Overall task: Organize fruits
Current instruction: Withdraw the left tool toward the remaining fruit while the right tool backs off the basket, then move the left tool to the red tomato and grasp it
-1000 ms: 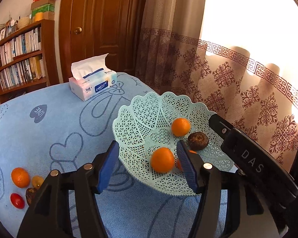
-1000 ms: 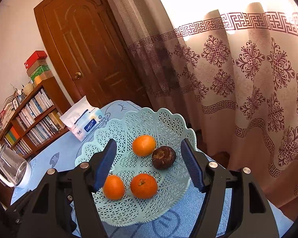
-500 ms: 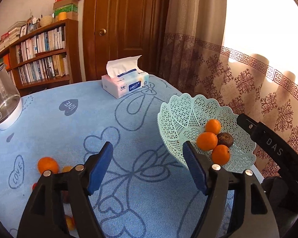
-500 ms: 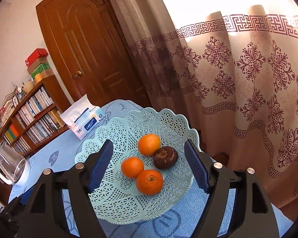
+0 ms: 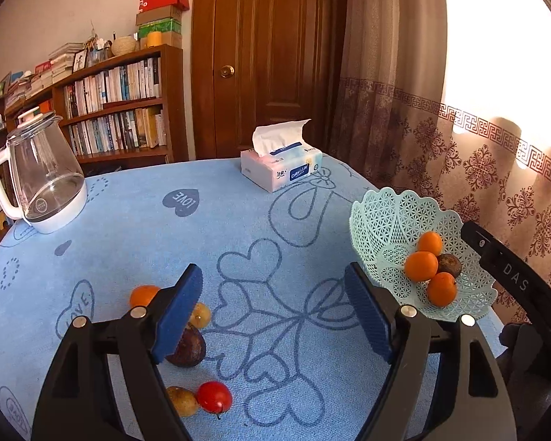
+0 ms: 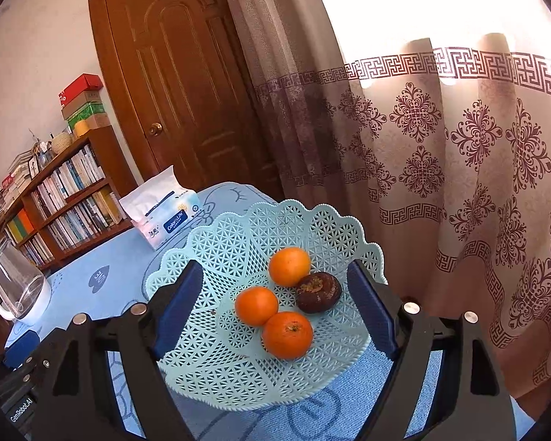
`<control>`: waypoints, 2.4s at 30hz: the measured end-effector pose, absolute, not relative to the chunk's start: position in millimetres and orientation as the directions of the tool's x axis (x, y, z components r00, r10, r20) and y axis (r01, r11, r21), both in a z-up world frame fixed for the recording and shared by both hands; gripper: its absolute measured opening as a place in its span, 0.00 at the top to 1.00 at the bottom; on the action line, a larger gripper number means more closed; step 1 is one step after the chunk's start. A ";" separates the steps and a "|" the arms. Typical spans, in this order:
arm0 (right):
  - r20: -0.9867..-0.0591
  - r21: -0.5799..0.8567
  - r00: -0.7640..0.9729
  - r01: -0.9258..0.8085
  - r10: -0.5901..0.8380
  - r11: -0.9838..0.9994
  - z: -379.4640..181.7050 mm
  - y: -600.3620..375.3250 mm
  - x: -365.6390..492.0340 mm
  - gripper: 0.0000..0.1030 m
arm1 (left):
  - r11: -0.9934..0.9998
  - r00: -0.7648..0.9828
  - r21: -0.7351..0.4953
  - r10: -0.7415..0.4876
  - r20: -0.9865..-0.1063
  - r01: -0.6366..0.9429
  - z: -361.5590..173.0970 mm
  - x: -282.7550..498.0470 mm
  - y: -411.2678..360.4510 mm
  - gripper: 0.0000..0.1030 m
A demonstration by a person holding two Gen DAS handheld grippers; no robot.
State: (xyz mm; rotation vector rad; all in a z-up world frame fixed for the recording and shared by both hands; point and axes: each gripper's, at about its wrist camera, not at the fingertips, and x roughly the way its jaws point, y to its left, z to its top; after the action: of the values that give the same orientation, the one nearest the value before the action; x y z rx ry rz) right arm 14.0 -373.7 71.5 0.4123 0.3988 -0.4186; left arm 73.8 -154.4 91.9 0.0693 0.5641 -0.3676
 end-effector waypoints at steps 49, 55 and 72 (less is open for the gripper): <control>-0.398 0.137 0.916 0.009 0.046 0.990 76.4 -283.5 22.8 0.18 | 0.999 0.725 0.000 -0.029 -0.688 0.041 42.2 113.0 -37.4 0.28; -0.411 0.129 0.909 -0.010 0.063 0.992 74.2 -279.1 23.9 0.18 | 0.998 0.697 -0.002 -0.050 -0.715 0.069 32.0 117.3 -42.2 0.39; -0.444 0.109 0.889 -0.069 0.111 0.992 67.8 -266.8 28.2 0.18 | 0.993 0.672 -0.014 -0.089 -0.736 0.116 23.4 117.1 -49.3 0.67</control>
State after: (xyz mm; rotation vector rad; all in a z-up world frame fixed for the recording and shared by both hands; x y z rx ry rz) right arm 28.2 -266.8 67.8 0.0915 0.4666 0.0937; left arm 117.1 -49.3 23.4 0.0347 0.8265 -0.1151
